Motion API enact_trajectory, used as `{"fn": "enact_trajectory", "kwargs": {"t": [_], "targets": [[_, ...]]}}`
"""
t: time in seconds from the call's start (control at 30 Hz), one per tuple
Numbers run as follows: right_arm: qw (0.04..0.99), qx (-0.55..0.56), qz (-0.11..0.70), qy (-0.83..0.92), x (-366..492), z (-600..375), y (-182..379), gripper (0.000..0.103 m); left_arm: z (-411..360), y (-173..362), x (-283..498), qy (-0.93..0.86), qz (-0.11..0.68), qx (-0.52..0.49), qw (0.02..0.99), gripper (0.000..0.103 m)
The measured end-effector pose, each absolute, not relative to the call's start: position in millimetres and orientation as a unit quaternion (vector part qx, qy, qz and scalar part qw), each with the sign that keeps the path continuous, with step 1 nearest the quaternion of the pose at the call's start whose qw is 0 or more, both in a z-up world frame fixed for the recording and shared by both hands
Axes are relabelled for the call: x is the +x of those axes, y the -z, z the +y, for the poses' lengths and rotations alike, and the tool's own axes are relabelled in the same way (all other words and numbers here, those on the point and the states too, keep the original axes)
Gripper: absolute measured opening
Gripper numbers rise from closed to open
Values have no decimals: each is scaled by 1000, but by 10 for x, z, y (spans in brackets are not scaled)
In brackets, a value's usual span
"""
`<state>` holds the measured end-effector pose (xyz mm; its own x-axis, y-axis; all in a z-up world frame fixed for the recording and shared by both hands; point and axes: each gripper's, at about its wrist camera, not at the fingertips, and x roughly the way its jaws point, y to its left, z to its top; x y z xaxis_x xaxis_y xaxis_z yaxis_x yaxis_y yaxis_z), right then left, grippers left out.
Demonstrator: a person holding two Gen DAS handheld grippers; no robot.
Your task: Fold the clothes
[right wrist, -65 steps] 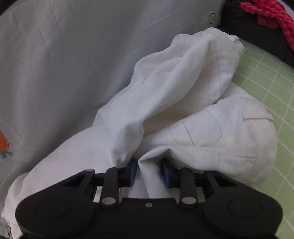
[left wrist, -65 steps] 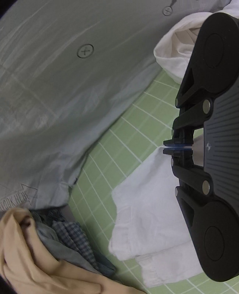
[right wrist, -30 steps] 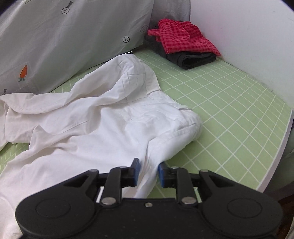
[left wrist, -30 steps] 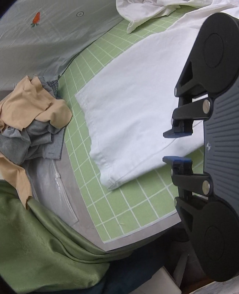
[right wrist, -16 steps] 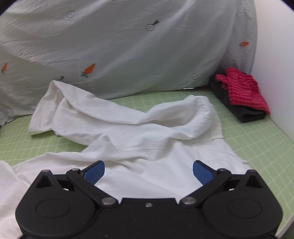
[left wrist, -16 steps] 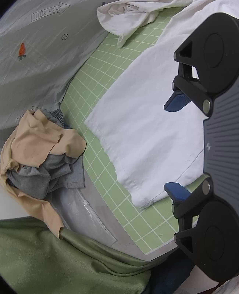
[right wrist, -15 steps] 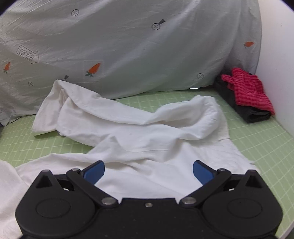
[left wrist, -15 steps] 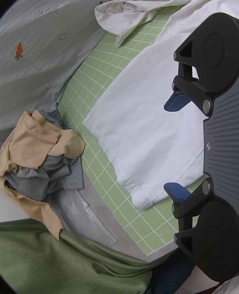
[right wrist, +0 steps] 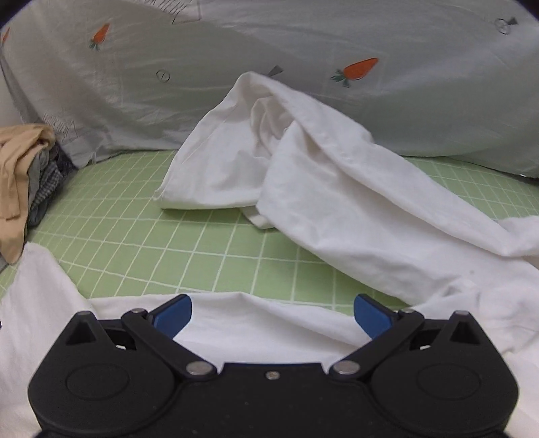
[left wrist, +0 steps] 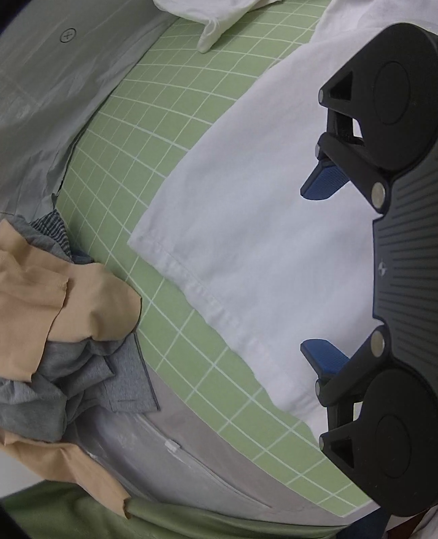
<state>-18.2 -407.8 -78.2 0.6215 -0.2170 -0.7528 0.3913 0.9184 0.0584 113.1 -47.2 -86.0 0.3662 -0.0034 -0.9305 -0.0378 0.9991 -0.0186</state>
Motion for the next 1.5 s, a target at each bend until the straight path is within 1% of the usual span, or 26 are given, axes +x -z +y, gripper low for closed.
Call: {"fn": "enact_trajectory", "kwargs": {"t": [0.17, 0.23, 0.3, 0.33, 0.4, 0.43, 0.47, 0.5, 0.53, 0.57, 0.6, 0.63, 0.7, 0.77, 0.83, 0.9, 0.97, 1.0, 1.03, 1.07, 1.1, 1.13, 1.17, 1.23, 1.33, 1.5], "targets": [[879, 68, 444, 159, 92, -4092, 995, 103, -499, 1061, 1260, -19, 571, -20, 821, 90], [873, 67, 457, 156, 141, -4138, 1050, 102, -472, 1121, 1265, -27, 580, -23, 814, 90], [869, 84, 468, 142, 177, -4198, 1081, 93, -453, 1152, 1252, -29, 582, -18, 813, 90], [868, 94, 471, 128, 191, -4223, 1087, 87, -448, 1161, 1243, -31, 581, -15, 813, 90], [870, 102, 474, 88, 210, -4235, 1080, 83, -451, 1163, 1236, -33, 579, -15, 815, 92], [870, 96, 477, 72, 225, -4224, 1075, 79, -452, 1164, 1232, -34, 577, -15, 816, 92], [871, 86, 481, 57, 244, -4203, 1069, 66, -453, 1166, 1229, -36, 576, -15, 816, 92], [871, 76, 485, 42, 263, -4181, 1062, 61, -455, 1171, 1228, -37, 576, -16, 817, 93], [872, 65, 484, 29, 283, -4161, 1049, 48, -453, 1177, 1228, -38, 576, -17, 817, 94], [875, 54, 480, 18, 305, -4142, 1027, 30, -448, 1184, 1231, -39, 576, -18, 816, 95], [878, 43, 476, 8, 326, -4124, 1005, 17, -447, 1190, 1235, -40, 576, -19, 816, 96], [881, 33, 472, -3, 348, -4105, 983, 7, -448, 1198, 1241, -41, 577, -20, 815, 96], [887, 8, 461, -18, 385, -4070, 933, 4, -439, 1203, 1244, -43, 578, -21, 815, 97], [899, 5, 439, 11, 392, -4139, 849, 2, -421, 1212, 1237, -43, 577, -22, 815, 98], [907, 23, 417, 49, 395, -4264, 779, 2, -403, 1222, 1229, -45, 576, -23, 816, 98], [903, 68, 415, 84, 399, -4424, 785, 3, -386, 1236, 1214, -46, 575, -23, 817, 100], [892, 76, 432, 109, 410, -4462, 851, 10, -377, 1243, 1210, -46, 576, -23, 816, 101], [888, 73, 439, 118, 417, -4454, 877, 11, -370, 1246, 1209, -46, 576, -23, 816, 102], [885, 58, 445, 121, 421, -4401, 894, 23, -359, 1248, 1207, -46, 576, -23, 816, 102], [885, 46, 448, 122, 407, -4337, 907, 40, -347, 1249, 1206, -45, 576, -23, 816, 102], [885, 42, 446, 124, 375, -4292, 904, 47, -333, 1248, 1204, -45, 575, -23, 816, 102], [886, 49, 443, 129, 334, -4269, 890, 58, -320, 1248, 1201, -45, 574, -22, 817, 102], [886, 63, 439, 134, 283, -4253, 876, 67, -306, 1248, 1196, -45, 574, -23, 817, 102], [885, 104, 433, 137, 157, -4234, 856, 75, -271, 1247, 1189, -46, 573, -23, 818, 102], [874, 167, 436, 133, -46, -4207, 874, 82, -217, 1241, 1176, -46, 575, -24, 816, 102], [856, 213, 445, 158, -474, -4080, 933, 83, -28, 1198, 1093, -54, 577, -34, 814, 102]]}}
